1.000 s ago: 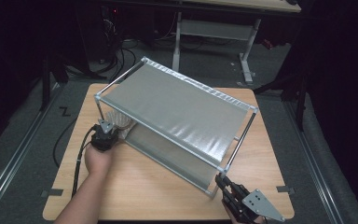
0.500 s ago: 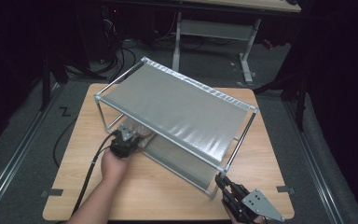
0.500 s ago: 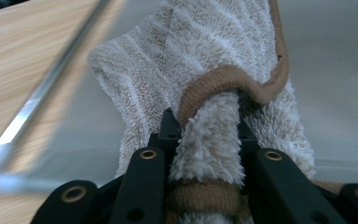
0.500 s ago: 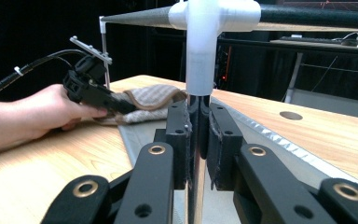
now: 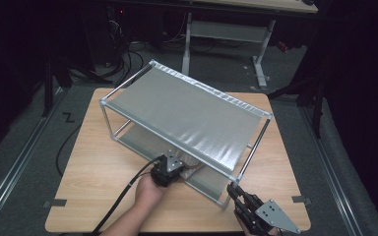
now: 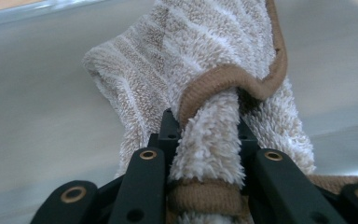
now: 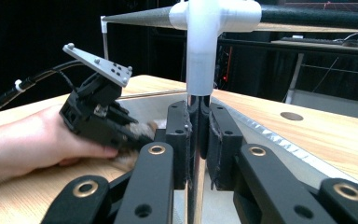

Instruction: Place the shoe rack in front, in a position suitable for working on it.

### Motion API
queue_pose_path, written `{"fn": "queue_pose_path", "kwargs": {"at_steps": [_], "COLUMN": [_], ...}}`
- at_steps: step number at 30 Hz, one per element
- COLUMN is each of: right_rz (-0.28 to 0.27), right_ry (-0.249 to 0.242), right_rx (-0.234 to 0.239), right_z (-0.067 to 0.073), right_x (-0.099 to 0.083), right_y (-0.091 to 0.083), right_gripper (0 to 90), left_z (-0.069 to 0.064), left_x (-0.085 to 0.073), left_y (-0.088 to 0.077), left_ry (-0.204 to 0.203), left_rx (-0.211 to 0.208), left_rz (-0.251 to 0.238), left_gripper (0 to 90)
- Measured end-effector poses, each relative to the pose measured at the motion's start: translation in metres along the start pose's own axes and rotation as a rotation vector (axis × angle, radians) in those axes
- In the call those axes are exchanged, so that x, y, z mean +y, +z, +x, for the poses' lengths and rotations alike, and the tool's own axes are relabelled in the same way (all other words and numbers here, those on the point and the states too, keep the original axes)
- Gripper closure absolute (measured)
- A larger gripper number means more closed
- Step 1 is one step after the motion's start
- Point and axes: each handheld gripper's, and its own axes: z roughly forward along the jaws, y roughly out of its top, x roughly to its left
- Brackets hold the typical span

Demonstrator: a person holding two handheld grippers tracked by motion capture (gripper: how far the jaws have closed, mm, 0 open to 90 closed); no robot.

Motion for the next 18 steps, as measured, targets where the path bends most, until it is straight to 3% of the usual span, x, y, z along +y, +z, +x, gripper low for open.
{"fn": "queue_pose_path", "kwargs": {"at_steps": [2, 4, 5, 6, 7, 8, 14, 16, 18], "right_rz": [-0.001, -0.001, -0.001, -0.002, 0.000, 0.001, -0.002, -0.003, -0.003], "right_ry": [-0.001, -0.002, -0.002, -0.003, -0.005, -0.007, -0.010, -0.010, -0.010], "right_rx": [0.000, 0.000, 0.000, 0.002, 0.001, 0.001, 0.002, 0.002, 0.005], "right_z": [0.000, 0.000, 0.000, 0.000, 0.000, 0.000, 0.000, 0.000, 0.000], "right_x": [0.000, 0.000, 0.000, 0.000, 0.000, 0.000, 0.000, 0.000, 0.000], "right_y": [0.000, 0.000, 0.000, 0.000, 0.000, 0.000, 0.000, 0.000, 0.000], "right_gripper": [80.8, 80.8, 80.8, 80.8, 80.8, 80.8, 80.8, 80.8, 80.8], "left_z": [-0.016, -0.030, -0.037, -0.050, -0.049, -0.055, -0.078, -0.082, -0.082], "left_x": [0.004, 0.009, 0.012, 0.013, 0.016, 0.017, 0.020, 0.020, 0.019], "left_y": [0.001, 0.001, 0.002, 0.004, 0.004, 0.004, 0.003, 0.001, 0.000], "left_ry": [0.003, 0.035, 0.027, -0.054, 0.017, 0.030, 0.044, 0.071, 0.071], "left_rx": [-0.045, -0.066, -0.087, -0.122, -0.124, -0.129, -0.200, -0.195, -0.192], "left_rz": [0.003, 0.005, 0.004, -0.023, 0.005, 0.007, -0.006, -0.011, -0.013], "left_gripper": [72.6, 72.6, 72.5, 72.5, 72.4, 72.4, 72.0, 71.8, 71.8]}}
